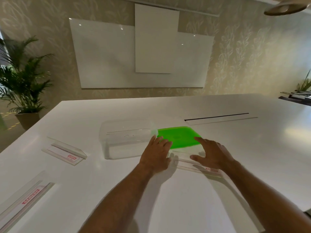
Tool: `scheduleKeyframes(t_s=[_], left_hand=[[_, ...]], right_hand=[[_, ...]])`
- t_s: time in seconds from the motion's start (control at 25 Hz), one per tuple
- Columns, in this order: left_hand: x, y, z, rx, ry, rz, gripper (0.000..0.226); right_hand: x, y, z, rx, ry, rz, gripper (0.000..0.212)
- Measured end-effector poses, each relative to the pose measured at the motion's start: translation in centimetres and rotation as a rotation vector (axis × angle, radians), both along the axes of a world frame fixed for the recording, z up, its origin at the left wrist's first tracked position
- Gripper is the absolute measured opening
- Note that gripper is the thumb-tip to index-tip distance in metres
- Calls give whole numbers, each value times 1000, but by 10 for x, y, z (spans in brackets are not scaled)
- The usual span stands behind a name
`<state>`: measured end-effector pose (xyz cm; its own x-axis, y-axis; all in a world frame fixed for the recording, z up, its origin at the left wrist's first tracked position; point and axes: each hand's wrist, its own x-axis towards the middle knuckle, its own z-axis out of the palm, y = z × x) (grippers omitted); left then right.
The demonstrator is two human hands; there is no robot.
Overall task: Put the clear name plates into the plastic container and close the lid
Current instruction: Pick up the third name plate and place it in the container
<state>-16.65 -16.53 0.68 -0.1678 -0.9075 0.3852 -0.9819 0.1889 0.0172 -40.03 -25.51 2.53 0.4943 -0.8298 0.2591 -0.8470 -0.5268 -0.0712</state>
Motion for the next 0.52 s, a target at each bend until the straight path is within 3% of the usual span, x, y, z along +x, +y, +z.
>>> scheduleKeyframes(t_s=[0.12, 0.2, 0.52], left_hand=[[-12, -3, -3, 8, 75, -35, 57], [-19, -5, -4, 13, 109, -58, 49], [-29, -6, -3, -114, 91, -65, 26]], right_hand=[[-5, 5, -1, 39, -8, 28, 52], [-3, 8, -6, -48, 8, 74, 29], [-4, 9, -14, -248, 89, 180, 36]])
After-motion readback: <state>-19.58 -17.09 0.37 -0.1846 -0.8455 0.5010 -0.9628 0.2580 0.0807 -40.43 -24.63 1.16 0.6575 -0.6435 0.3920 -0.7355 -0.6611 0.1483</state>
